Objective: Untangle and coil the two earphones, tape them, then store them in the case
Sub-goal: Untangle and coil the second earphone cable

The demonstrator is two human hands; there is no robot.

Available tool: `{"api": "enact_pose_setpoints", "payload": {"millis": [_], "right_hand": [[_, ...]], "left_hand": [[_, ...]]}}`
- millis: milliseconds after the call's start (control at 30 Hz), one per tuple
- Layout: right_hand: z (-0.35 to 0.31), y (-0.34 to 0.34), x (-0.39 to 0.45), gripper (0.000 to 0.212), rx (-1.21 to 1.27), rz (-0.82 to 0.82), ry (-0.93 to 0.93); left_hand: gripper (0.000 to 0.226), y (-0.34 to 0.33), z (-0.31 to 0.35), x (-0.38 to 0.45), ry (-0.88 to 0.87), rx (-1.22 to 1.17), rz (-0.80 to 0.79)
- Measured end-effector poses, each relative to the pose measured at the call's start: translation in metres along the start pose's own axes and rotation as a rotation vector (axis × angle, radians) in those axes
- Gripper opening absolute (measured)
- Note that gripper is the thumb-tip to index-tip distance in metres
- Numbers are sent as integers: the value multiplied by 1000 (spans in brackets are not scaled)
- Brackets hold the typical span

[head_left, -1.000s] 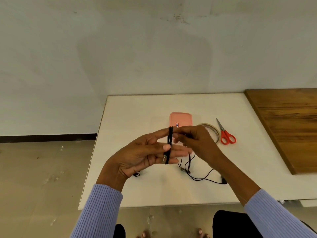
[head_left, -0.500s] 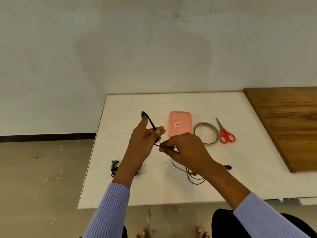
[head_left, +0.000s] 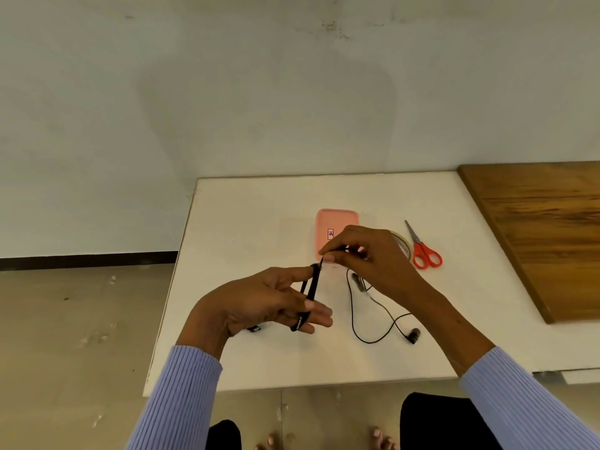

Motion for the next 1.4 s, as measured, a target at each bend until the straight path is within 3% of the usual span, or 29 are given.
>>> {"api": "enact_pose_setpoints", "payload": {"millis": [233,600,733,833,1100,1300,1400], "right_hand": [[6,-1,-2,10,42,44,-58],[-2,-2,-1,27,56,120,-62],[-1,-5,-1,24,144,97,-130],[-5,-17,-2,28,240,50,-194],[-21,-49,-10,21,-100,-194,-132],[-22,-43,-9,32,-314,-304,-44],[-20,-34,-7,21,-304,-290,-12]], "left_hand": [[61,1,3,-2,-70,-90,-71],[60,-4,3,-4,-73,-19,-214],[52,-3,8,-8,-193,-112,-248],[48,0,13,-8,-302,-313,-141],[59,18,9,9,-430,-489,317],[67,17,1,13,-390,-4,632],[70,18,-2,15,-304,179,655]]}}
Point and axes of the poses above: each hand's wrist, its own x-axis towards the middle knuckle, its own y-axis out of the back of the hand, z = x × y, the point moved 2 cm from there along x, towards the middle knuckle, and after that the axes turned 8 degrees about y, right-handed, at the moved point
